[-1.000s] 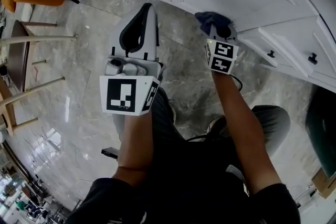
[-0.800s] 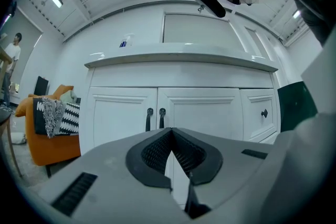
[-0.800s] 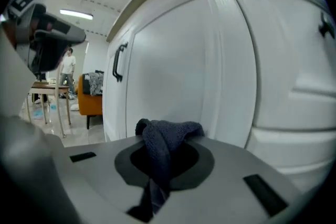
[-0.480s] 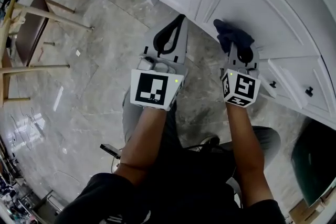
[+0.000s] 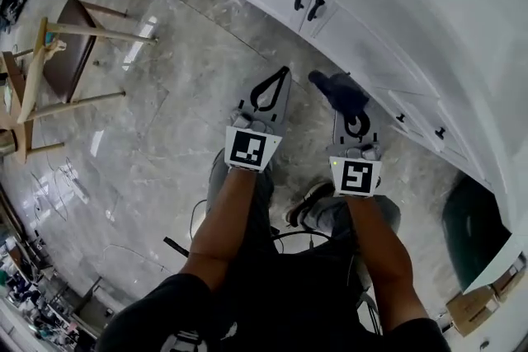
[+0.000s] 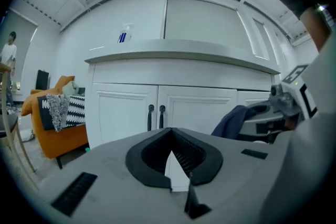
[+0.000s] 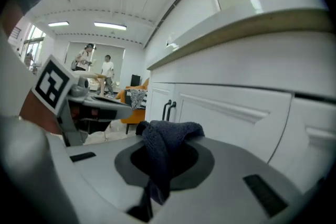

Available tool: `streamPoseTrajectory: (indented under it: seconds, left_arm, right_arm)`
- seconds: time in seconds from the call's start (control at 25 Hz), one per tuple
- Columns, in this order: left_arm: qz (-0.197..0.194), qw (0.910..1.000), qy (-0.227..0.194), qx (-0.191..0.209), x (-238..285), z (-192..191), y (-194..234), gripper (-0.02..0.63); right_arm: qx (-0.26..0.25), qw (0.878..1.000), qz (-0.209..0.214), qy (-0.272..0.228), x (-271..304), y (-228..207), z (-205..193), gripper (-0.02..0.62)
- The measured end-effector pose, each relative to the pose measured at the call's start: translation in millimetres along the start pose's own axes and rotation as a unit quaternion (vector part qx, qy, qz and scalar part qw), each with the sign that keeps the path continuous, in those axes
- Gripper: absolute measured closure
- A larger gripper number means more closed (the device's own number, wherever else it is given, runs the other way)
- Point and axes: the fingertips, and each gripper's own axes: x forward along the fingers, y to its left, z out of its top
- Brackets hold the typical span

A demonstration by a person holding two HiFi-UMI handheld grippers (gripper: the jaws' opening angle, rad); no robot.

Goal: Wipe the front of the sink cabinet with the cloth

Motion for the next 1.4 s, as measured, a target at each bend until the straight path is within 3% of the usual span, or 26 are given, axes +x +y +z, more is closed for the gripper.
streamPoseTrajectory:
  seconds: [0.12, 0.24, 0.32, 0.48, 0.76, 0.96, 1.16, 1.24, 1.4]
  left_arm:
    - [0.027, 0.9980, 0.029, -0.049, -18, 11, 12, 0.603]
    - [0.039, 0.9922, 0.053, -0.106, -48, 49, 21, 0.602]
    - [0.026, 0.9940, 0.068, -0.083, -72, 84, 18, 0.601]
    - [0.006, 0.9942, 0.108, 0.001, -120, 145, 24, 0.602]
    - [0.017, 0.9921, 0.112, 0.055, -168, 230, 54, 0.602]
    - [-0.022, 0.9918, 0.103, 0.072, -185, 254, 89, 0.601]
    - [-0.036, 0.9963, 0.076, 0.013, -161, 241, 173, 0.601]
    - [-0.050, 0.9962, 0.069, 0.019, -146, 236, 205, 0.602]
    - [-0.038, 0.9983, 0.040, 0.018, -130, 236, 266, 0.602]
  right_arm:
    - [-0.039, 0.998, 0.028, 0.037, -32, 9, 50, 0.574]
    - [-0.062, 0.994, 0.056, 0.065, -66, 18, 98, 0.574]
    - [-0.044, 0.995, 0.058, 0.075, -88, 19, 125, 0.574]
    - [-0.016, 0.995, 0.054, 0.079, -122, 21, 176, 0.574]
    - [0.023, 0.997, 0.039, 0.068, -139, 19, 235, 0.574]
    - [0.005, 0.996, 0.001, 0.088, -137, 36, 259, 0.574]
    - [-0.021, 0.989, -0.069, 0.127, -100, 58, 259, 0.574]
    - [-0.016, 0.984, -0.105, 0.144, -82, 66, 258, 0.574]
    - [0.022, 0.976, -0.151, 0.153, -40, 84, 265, 0.574]
